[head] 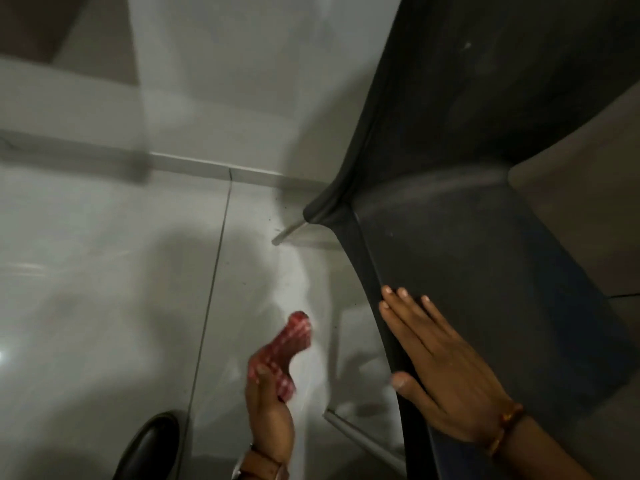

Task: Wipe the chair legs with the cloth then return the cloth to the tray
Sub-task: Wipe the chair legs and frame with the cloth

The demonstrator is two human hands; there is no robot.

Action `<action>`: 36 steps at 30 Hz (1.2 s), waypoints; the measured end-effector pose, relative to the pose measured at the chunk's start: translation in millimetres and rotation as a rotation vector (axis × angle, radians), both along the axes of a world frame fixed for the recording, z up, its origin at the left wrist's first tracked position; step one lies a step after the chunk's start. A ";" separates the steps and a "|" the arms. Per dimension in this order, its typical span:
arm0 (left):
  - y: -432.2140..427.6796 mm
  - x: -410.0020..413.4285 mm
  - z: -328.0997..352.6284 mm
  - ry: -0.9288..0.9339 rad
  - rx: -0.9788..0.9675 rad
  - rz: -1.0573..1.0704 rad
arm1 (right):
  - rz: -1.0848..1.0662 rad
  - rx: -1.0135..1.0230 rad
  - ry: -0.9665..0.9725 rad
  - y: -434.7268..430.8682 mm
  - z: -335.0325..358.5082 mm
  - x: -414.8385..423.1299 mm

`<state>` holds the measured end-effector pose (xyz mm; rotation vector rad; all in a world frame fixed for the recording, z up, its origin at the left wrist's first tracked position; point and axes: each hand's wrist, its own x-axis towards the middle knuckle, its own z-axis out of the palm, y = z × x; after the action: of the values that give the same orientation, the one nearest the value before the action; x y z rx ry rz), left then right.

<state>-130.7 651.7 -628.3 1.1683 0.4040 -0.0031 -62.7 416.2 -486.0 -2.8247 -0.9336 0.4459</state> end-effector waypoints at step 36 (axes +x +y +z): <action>10.7 281.2 -199.4 -0.090 0.181 -0.127 | 0.431 0.036 -0.047 37.7 -29.7 173.0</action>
<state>150.5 662.5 -827.7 1.3658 0.2541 -0.0252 110.2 453.9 -515.7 -2.6021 -1.5502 0.4012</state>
